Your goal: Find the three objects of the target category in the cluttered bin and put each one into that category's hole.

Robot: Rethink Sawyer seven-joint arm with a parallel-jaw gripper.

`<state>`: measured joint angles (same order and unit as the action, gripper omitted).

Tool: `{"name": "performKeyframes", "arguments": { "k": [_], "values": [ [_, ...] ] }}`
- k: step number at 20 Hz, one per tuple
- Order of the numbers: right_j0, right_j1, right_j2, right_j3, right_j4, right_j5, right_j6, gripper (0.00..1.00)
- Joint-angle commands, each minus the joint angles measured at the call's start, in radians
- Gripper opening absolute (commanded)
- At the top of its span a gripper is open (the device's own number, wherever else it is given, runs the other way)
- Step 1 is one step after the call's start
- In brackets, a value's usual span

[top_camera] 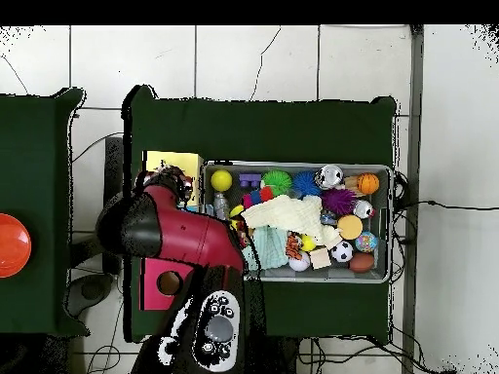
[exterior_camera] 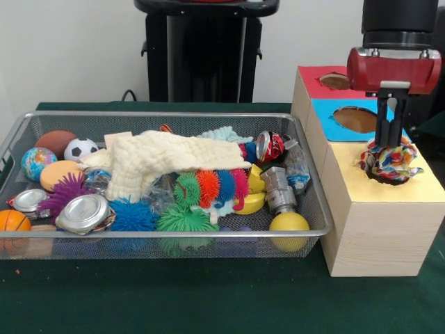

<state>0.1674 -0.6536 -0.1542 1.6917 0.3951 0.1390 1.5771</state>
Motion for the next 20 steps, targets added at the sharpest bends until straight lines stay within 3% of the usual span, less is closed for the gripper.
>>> {"name": "performKeyframes", "arguments": {
  "k": [1,7,20],
  "values": [
    [0.03,0.007,-0.043,-0.091,0.038,0.223,0.246,0.0],
    [0.062,-0.009,-0.087,-0.121,0.034,0.301,0.277,0.0],
    [0.012,0.004,0.002,0.043,0.037,0.146,0.257,0.0]
  ]
}}
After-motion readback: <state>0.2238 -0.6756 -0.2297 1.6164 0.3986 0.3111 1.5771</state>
